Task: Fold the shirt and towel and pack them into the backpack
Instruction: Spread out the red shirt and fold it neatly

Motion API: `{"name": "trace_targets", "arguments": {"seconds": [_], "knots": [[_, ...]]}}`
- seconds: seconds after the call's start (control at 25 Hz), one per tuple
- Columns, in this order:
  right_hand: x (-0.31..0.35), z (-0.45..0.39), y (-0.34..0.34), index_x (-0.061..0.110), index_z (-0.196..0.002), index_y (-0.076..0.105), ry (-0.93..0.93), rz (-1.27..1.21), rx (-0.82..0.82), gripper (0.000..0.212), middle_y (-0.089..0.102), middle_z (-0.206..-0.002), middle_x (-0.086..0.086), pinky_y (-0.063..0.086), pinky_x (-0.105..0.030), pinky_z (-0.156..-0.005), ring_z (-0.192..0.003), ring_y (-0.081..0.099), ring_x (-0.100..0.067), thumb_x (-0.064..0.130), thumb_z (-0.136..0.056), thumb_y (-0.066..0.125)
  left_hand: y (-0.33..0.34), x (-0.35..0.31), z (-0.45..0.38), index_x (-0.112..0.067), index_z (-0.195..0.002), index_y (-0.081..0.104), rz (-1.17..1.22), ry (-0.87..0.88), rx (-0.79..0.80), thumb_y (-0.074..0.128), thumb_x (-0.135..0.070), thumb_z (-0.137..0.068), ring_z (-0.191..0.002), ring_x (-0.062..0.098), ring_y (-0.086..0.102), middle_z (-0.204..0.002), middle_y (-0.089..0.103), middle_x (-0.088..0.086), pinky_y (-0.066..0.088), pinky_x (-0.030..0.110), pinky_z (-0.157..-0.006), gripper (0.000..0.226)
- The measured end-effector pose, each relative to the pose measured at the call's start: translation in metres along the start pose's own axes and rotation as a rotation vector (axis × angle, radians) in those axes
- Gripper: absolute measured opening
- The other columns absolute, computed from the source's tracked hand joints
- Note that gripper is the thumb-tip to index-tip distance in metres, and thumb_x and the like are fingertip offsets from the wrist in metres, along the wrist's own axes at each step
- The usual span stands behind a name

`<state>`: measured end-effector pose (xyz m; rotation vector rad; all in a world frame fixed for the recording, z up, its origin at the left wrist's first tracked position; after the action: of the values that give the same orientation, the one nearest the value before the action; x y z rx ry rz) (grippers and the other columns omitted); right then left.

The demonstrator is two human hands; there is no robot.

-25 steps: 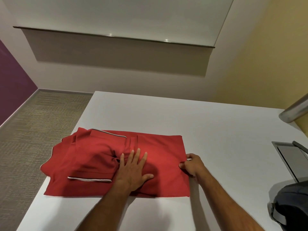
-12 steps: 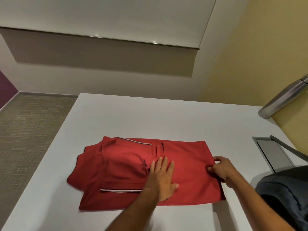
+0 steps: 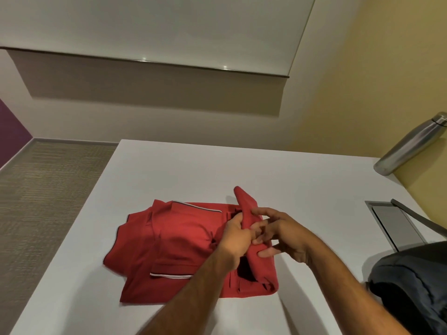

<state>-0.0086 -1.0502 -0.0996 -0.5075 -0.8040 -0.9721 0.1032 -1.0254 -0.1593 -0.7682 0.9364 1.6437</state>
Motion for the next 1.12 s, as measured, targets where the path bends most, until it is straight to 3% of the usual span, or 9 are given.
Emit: {"name": "trace_targets", "arguments": {"seconds": [0.12,0.28,0.4,0.52,0.64,0.72,0.88,1.0,1.12], "knots": [[-0.005,-0.005,-0.014,0.02,-0.116,0.062,-0.006,-0.073,-0.168,0.048,0.067,-0.109,-0.014,0.06,-0.043,-0.069,-0.08,0.067,-0.028,-0.007,-0.078,0.052,-0.026,-0.005,0.001,-0.026,-0.114,0.065,-0.082,0.072,-0.023,0.055,0.012,-0.086,-0.098,0.026,0.071,-0.104,0.075,0.004,0.057,0.049,-0.091,0.049],[-0.023,-0.014,-0.018,0.017,-0.116,0.061,0.059,-0.037,-0.329,0.035,0.065,-0.11,-0.012,0.056,-0.033,-0.058,-0.089,0.066,-0.031,0.002,-0.085,0.053,-0.064,-0.025,0.02,-0.031,-0.107,0.063,-0.06,0.113,-0.034,0.046,0.023,-0.085,-0.098,0.018,0.071,-0.105,0.075,-0.002,0.057,0.036,-0.089,0.06],[-0.04,-0.022,-0.004,0.012,-0.108,0.063,0.13,-0.056,-0.352,0.023,0.065,-0.107,-0.014,0.056,-0.033,-0.053,-0.086,0.066,-0.032,0.006,-0.088,0.055,-0.109,-0.038,0.036,-0.032,-0.112,0.059,-0.057,0.105,-0.07,0.043,0.025,-0.085,-0.097,0.012,0.07,-0.106,0.072,-0.008,0.055,0.027,-0.085,0.065],[-0.055,-0.038,0.012,0.008,-0.104,0.065,0.185,-0.045,-0.343,0.019,0.066,-0.101,-0.015,0.061,-0.048,-0.069,-0.089,0.067,-0.034,0.015,-0.086,0.063,-0.169,-0.04,0.047,-0.025,-0.133,0.053,-0.101,0.059,-0.155,0.044,0.025,-0.082,-0.104,0.015,0.067,-0.117,0.068,-0.005,0.053,0.029,-0.089,0.073],[-0.066,-0.052,0.032,0.007,-0.085,0.06,0.259,0.016,-0.27,0.017,0.057,-0.074,-0.009,0.058,-0.041,-0.07,-0.06,0.055,-0.024,0.022,-0.082,0.068,-0.221,-0.026,0.058,-0.021,-0.139,0.051,-0.213,-0.042,-0.277,0.042,0.023,-0.08,-0.1,0.023,0.065,-0.118,0.066,0.004,0.054,0.032,-0.081,0.074],[-0.073,-0.06,0.046,0.01,-0.085,0.056,0.272,0.069,-0.24,0.024,0.049,-0.073,-0.005,0.052,-0.036,-0.062,-0.053,0.044,-0.019,0.028,-0.08,0.07,-0.245,-0.01,0.065,-0.019,-0.137,0.051,-0.401,-0.088,-0.381,0.042,0.014,-0.084,-0.093,0.025,0.061,-0.113,0.064,0.006,0.053,0.033,-0.075,0.063],[-0.078,-0.074,0.07,0.014,-0.103,0.052,0.231,0.075,-0.213,0.05,0.06,-0.099,-0.008,0.054,-0.032,-0.058,-0.067,0.056,-0.02,0.037,-0.071,0.082,-0.263,0.007,0.069,-0.02,-0.133,0.052,-0.918,0.077,-0.617,0.061,-0.007,-0.074,-0.11,0.029,0.057,-0.124,0.06,0.007,0.051,0.042,-0.093,0.061],[-0.073,-0.077,0.092,0.013,-0.109,0.052,0.196,0.024,-0.147,0.061,0.069,-0.104,-0.008,0.056,-0.033,-0.061,-0.072,0.068,-0.02,0.027,-0.065,0.091,-0.244,0.017,0.058,-0.021,-0.13,0.058,-1.202,0.302,-0.513,0.068,-0.038,-0.08,-0.112,0.03,0.055,-0.124,0.059,0.005,0.05,0.043,-0.092,0.054],[-0.07,-0.078,0.109,0.007,-0.112,0.059,0.149,-0.055,-0.112,0.06,0.072,-0.105,-0.011,0.059,-0.04,-0.075,-0.089,0.072,-0.029,0.008,-0.061,0.092,-0.237,0.029,0.05,-0.029,-0.141,0.048,-1.345,0.224,-0.436,0.057,-0.063,-0.084,-0.118,0.026,0.049,-0.134,0.052,-0.001,0.044,0.042,-0.097,0.067]]}}
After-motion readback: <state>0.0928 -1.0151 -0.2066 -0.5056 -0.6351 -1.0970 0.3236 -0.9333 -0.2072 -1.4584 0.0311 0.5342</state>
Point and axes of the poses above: each hand's wrist, its own z-axis away from the middle knuckle, its own y-axis out of the palm, x = y × z, the point moved 5 cm from there along -z, towards the middle knuckle
